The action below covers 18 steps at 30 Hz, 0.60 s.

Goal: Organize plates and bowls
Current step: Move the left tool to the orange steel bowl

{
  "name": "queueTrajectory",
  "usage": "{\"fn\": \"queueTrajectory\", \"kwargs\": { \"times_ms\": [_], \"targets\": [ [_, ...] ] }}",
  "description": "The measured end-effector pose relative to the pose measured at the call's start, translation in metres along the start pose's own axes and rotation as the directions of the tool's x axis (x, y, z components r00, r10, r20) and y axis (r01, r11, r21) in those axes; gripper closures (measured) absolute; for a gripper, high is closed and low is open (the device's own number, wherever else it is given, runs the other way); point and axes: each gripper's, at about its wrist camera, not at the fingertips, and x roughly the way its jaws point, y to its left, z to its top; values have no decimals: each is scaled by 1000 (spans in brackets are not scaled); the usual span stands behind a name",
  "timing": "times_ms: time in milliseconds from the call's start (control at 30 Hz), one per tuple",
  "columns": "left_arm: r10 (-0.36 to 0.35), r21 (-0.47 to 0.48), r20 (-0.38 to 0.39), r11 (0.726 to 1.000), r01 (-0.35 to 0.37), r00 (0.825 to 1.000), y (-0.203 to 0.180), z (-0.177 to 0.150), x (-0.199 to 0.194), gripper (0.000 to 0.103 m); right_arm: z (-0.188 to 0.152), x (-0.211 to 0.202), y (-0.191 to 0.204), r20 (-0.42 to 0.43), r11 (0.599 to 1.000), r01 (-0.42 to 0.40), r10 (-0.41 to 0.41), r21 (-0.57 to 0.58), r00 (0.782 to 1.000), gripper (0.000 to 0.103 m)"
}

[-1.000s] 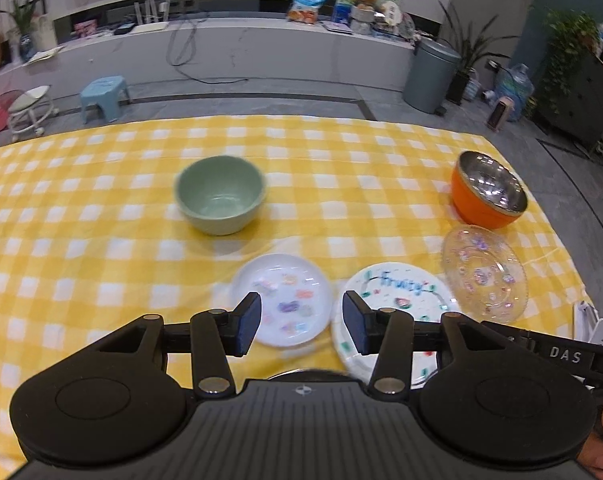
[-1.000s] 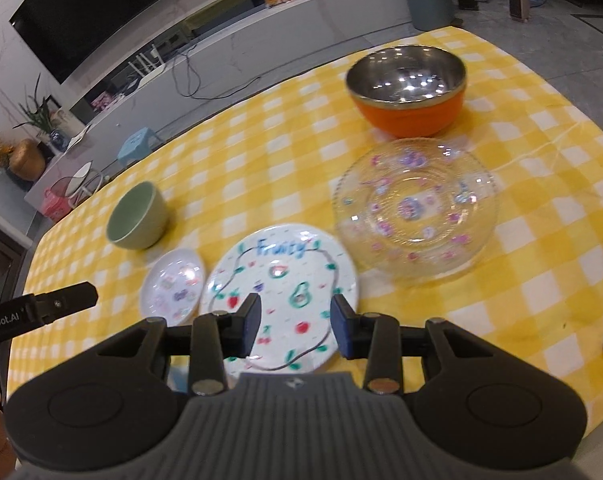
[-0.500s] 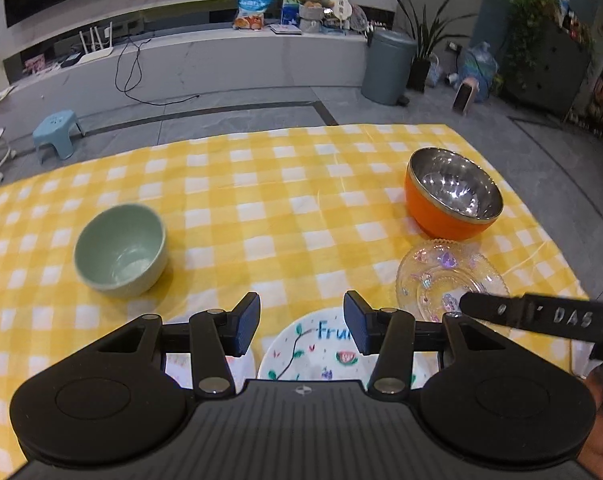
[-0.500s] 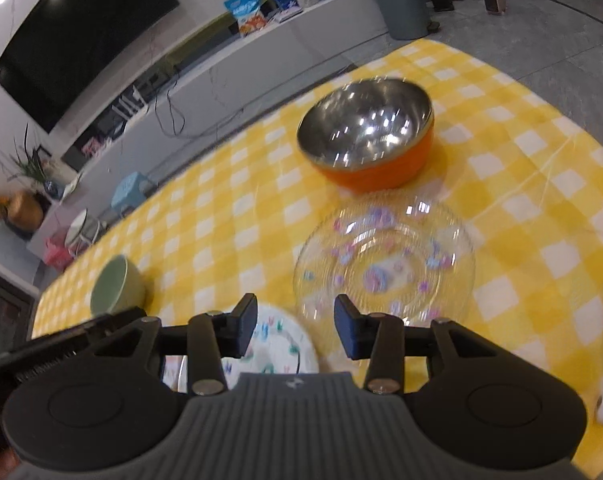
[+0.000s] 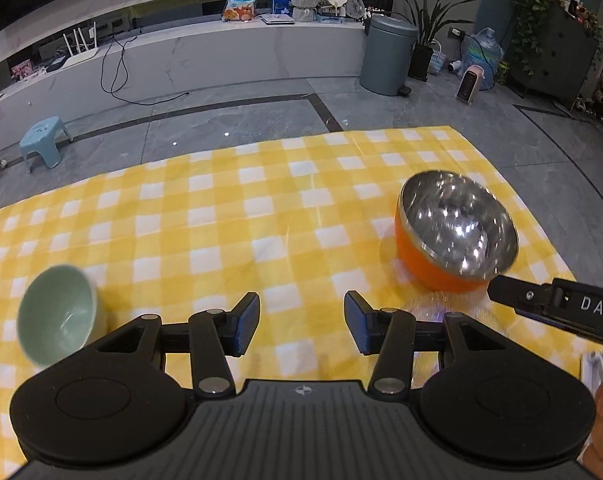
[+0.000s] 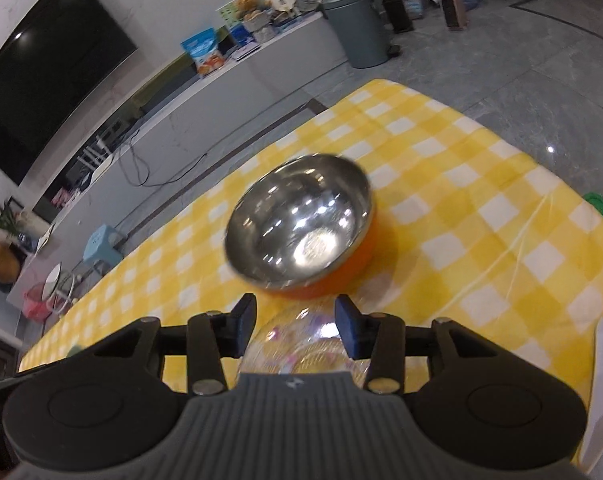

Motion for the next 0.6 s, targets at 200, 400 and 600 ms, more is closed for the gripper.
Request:
{"fn": "queueTrajectory", "kwargs": {
  "times_ms": [200,400,600],
  "targets": [
    [10,39,3,999,-10,1000,-17,15,18,43,19,13,-10,30,999,42,-42,6,999,59],
    [-16,16,-2,1000,16,1000,-30,30,35,43,30,25,-23,43,997,80,-81,23,996,57],
    [-23,20,-2,1000,23,1000,-46,38,46,43,32,33,-34,55,994,95,-98,59,994,57]
  ]
}}
